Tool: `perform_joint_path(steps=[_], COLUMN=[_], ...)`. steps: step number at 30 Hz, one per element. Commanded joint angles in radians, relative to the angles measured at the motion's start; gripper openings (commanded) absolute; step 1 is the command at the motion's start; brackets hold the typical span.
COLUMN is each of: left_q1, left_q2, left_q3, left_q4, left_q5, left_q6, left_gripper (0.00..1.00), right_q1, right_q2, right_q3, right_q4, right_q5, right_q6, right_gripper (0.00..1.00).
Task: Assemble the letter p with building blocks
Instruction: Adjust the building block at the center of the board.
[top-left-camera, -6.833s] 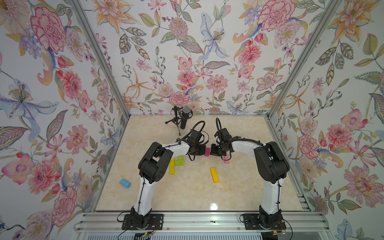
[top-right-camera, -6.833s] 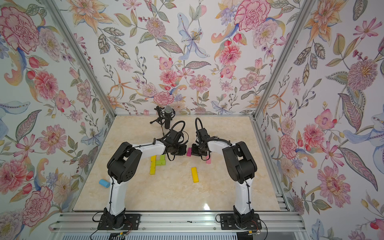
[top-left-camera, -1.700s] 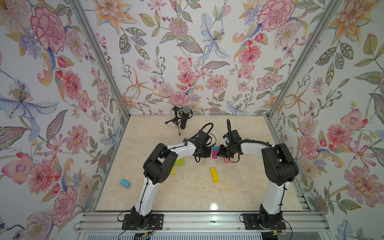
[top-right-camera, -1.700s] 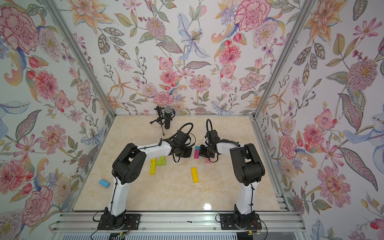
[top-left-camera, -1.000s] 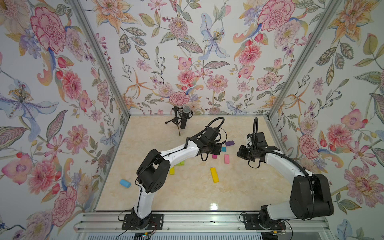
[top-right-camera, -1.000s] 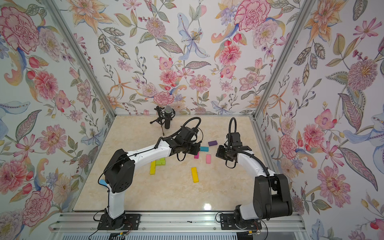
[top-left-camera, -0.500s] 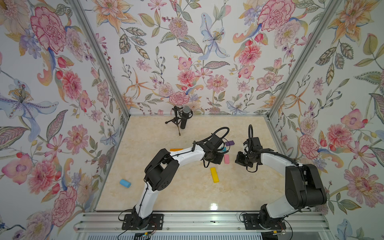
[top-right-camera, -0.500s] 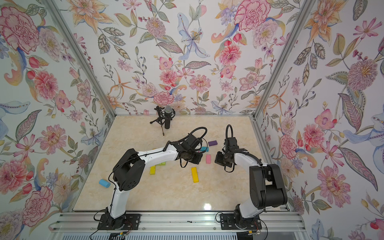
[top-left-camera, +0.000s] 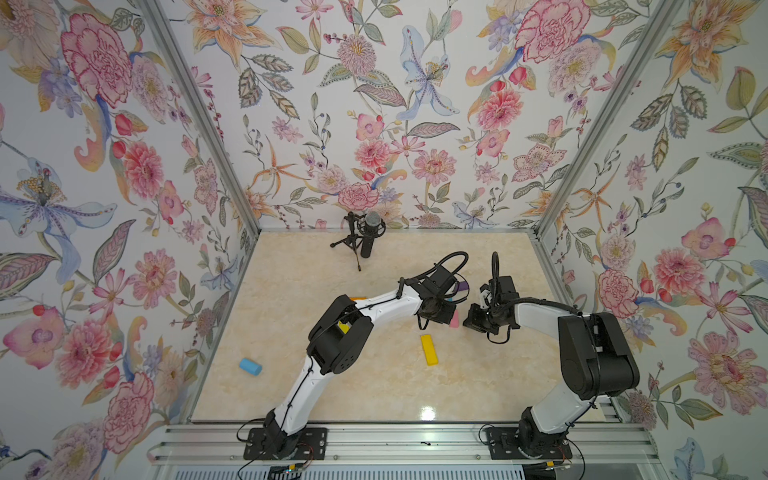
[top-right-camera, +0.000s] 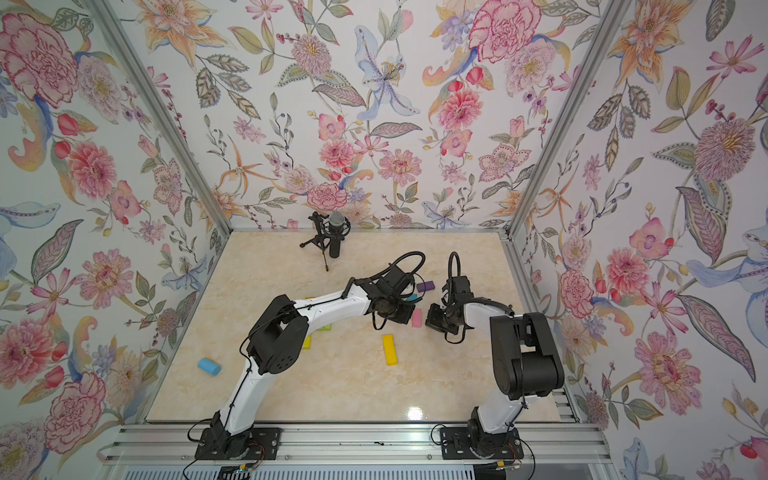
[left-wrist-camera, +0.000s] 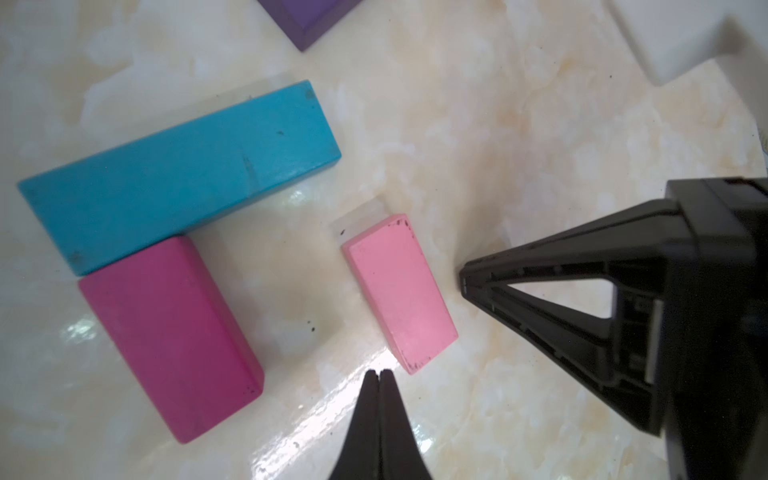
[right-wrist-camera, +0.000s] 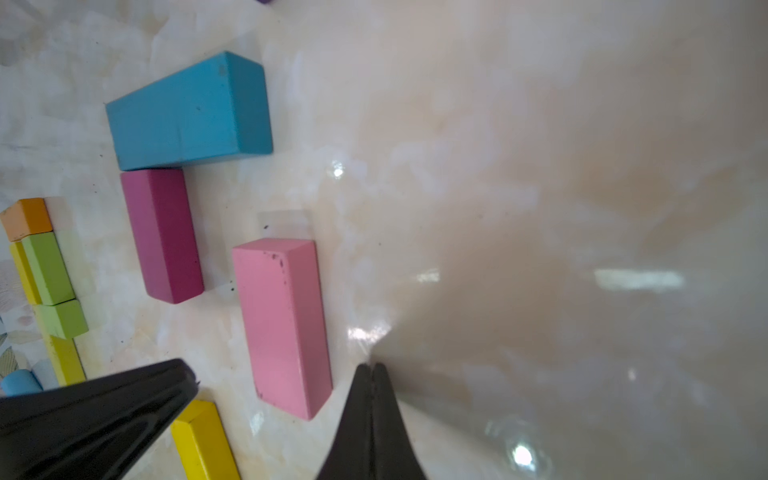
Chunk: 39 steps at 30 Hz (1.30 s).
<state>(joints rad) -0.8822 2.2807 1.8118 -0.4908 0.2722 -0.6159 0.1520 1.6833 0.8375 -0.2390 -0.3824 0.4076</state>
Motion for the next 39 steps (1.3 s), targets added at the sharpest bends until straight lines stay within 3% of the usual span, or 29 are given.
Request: perform_joint_path(steps=[1, 39], left_q1=[-0.015, 0.032], left_q2=[0.029, 0.116], left_q3=[0.033, 0.151], left_q4=[-0.051, -0.090], left_q5=[-0.033, -0.056], left_q6=[0.014, 0.008], left_gripper=[0.00, 0.00], right_q1=[0.004, 0.012], right_q2=[0.037, 0.160], right_q3=[0.006, 0.107], right_q4=[0.012, 0.020], right_q5=[-0.013, -0.062], right_q6=[-0.011, -0.001], right_gripper=[0.00, 0.00])
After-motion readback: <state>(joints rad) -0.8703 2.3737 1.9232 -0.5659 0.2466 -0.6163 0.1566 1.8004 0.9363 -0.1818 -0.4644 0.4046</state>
